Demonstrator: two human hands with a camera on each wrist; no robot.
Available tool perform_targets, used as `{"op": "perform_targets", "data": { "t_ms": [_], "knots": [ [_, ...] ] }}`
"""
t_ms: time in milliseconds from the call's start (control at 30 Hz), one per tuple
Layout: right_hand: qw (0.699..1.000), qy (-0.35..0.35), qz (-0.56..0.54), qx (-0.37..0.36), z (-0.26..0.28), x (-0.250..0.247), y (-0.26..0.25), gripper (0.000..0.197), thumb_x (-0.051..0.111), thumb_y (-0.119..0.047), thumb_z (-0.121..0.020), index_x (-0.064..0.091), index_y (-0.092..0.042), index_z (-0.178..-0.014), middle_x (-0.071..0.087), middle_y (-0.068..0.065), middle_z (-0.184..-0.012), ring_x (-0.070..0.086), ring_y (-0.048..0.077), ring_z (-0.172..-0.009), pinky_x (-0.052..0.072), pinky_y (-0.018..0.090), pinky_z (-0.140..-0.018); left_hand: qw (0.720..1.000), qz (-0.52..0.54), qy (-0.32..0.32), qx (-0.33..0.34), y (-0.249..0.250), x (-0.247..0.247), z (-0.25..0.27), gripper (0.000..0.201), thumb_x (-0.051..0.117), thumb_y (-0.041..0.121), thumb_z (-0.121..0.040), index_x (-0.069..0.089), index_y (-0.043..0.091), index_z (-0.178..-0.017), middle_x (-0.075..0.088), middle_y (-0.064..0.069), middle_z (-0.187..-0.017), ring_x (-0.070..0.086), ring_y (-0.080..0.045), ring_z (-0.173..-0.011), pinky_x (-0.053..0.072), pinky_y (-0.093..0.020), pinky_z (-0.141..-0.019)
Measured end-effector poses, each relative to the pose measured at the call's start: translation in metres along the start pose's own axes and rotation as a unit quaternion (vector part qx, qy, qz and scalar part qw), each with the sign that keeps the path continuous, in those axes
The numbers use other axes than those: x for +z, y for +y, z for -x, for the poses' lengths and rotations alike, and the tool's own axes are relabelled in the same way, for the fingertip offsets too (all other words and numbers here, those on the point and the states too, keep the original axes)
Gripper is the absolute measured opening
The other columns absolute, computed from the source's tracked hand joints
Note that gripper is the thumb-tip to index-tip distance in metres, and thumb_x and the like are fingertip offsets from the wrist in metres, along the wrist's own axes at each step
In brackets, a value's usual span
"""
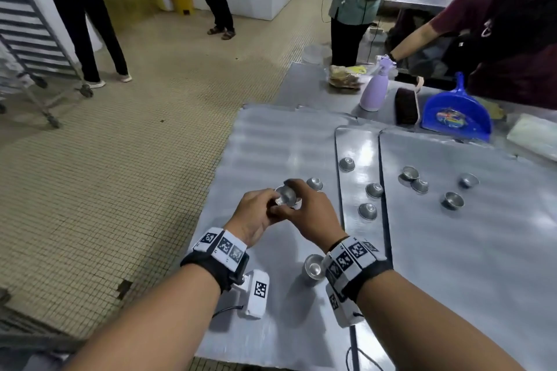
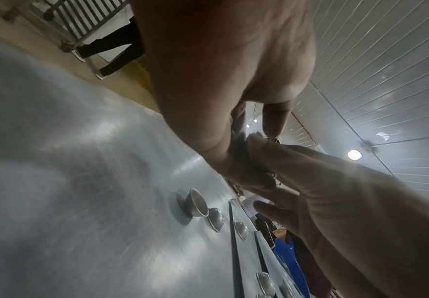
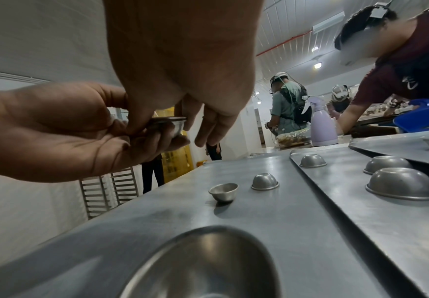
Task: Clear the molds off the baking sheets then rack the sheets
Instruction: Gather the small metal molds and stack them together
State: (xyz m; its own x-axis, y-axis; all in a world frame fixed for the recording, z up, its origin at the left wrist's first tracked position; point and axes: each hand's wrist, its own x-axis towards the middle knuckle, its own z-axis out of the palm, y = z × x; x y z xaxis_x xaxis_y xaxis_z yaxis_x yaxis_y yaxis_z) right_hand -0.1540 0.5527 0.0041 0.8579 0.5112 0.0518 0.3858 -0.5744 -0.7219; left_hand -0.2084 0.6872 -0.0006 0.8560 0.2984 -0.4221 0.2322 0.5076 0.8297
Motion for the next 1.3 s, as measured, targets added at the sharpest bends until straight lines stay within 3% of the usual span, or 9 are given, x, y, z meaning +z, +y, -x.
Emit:
{"op": "perform_targets", "data": {
  "t_ms": [133,300,433,600,800,967,1100,1233,1300],
  "knots": [
    [0.999,-0.037,0.017,0.013,-0.010,-0.005,0.006,0.081,0.075,-0.062,-0.072,0.046,-0.033,-0.142,0.065,-0.004,-0.125,0.061,0.015,-0.114,0.051,0.034,-0.092,0.997,-0.074,-0.011,0.018,0.001,-0.005,-0.009,0.017,0.055,-0.004,-0.094,0.071,-0.004,-0.101,0.073,-0.017,-0.087,0.070,-0.022,-0.074,0.059,-0.032,-0.072],
    [0.995,-0.001,0.095,0.032,-0.033,-0.020,0.028,0.048,0.063,-0.048,-0.088,0.059,-0.025,-0.129,0.064,-0.002,-0.128,0.062,0.019,-0.112,0.050,0.035,-0.092,0.979,-0.188,0.062,0.050,-0.001,-0.023,-0.021,0.016,0.058,-0.006,-0.093,0.069,-0.007,-0.104,0.070,-0.021,-0.092,0.072,-0.026,-0.071,0.057,-0.023,-0.061],
    [0.980,-0.071,0.186,0.025,-0.049,-0.027,0.043,0.039,0.060,-0.041,-0.092,0.059,-0.025,-0.128,0.064,-0.003,-0.130,0.060,0.020,-0.116,0.049,0.034,-0.092,0.969,-0.230,0.083,0.044,-0.003,-0.031,-0.022,0.018,0.052,-0.007,-0.094,0.067,0.000,-0.102,0.070,-0.016,-0.088,0.072,-0.022,-0.067,0.050,-0.016,-0.050],
    [0.955,-0.163,0.249,-0.001,-0.070,-0.018,0.051,0.054,0.061,-0.043,-0.092,0.049,-0.027,-0.142,0.056,0.000,-0.141,0.054,0.022,-0.126,0.046,0.036,-0.101,0.964,-0.244,0.103,0.033,-0.007,-0.039,-0.023,0.020,0.053,-0.006,-0.092,0.068,0.007,-0.091,0.071,-0.015,-0.088,0.075,-0.024,-0.072,0.052,-0.020,-0.054],
    [0.941,-0.232,0.247,-0.003,-0.087,0.011,0.058,0.068,0.065,-0.034,-0.088,0.040,-0.028,-0.151,0.049,0.000,-0.150,0.042,0.027,-0.138,0.042,0.039,-0.108,0.960,-0.252,0.121,0.014,-0.009,-0.044,-0.022,0.020,0.053,-0.007,-0.091,0.069,0.001,-0.101,0.070,-0.016,-0.087,0.073,-0.020,-0.065,0.048,-0.015,-0.049],
    [0.940,-0.215,0.264,-0.001,-0.087,0.021,0.063,0.058,0.062,-0.034,-0.089,0.049,-0.021,-0.144,0.057,0.009,-0.135,0.047,0.031,-0.129,0.046,0.039,-0.099,0.958,-0.257,0.125,0.007,-0.010,-0.046,-0.023,0.020,0.053,-0.006,-0.090,0.069,0.000,-0.102,0.070,-0.016,-0.087,0.073,-0.019,-0.066,0.047,-0.015,-0.048],
    [0.946,-0.205,0.250,0.006,-0.077,0.014,0.066,0.038,0.064,-0.035,-0.089,0.060,-0.015,-0.120,0.058,0.009,-0.122,0.058,0.030,-0.112,0.045,0.032,-0.079,0.959,-0.254,0.125,0.006,-0.013,-0.043,-0.026,0.019,0.053,-0.005,-0.091,0.068,0.002,-0.098,0.070,-0.015,-0.085,0.073,-0.020,-0.065,0.050,-0.018,-0.050],
    [0.971,-0.151,0.183,0.009,-0.062,-0.004,0.064,0.043,0.072,-0.047,-0.081,0.060,-0.022,-0.114,0.061,0.002,-0.115,0.063,0.029,-0.101,0.052,0.037,-0.081,0.959,-0.256,0.122,0.015,-0.015,-0.034,-0.030,0.017,0.053,-0.004,-0.093,0.068,0.005,-0.092,0.070,-0.016,-0.085,0.073,-0.017,-0.064,0.051,-0.019,-0.052],
    [0.983,-0.115,0.142,0.014,-0.052,-0.015,0.059,0.046,0.073,-0.048,-0.081,0.059,-0.024,-0.118,0.064,0.000,-0.114,0.063,0.026,-0.102,0.051,0.036,-0.082,0.963,-0.244,0.112,0.024,-0.013,-0.023,-0.032,0.015,0.054,-0.003,-0.094,0.068,0.001,-0.097,0.070,-0.017,-0.087,0.072,-0.014,-0.061,0.051,-0.017,-0.051]
  ]
}}
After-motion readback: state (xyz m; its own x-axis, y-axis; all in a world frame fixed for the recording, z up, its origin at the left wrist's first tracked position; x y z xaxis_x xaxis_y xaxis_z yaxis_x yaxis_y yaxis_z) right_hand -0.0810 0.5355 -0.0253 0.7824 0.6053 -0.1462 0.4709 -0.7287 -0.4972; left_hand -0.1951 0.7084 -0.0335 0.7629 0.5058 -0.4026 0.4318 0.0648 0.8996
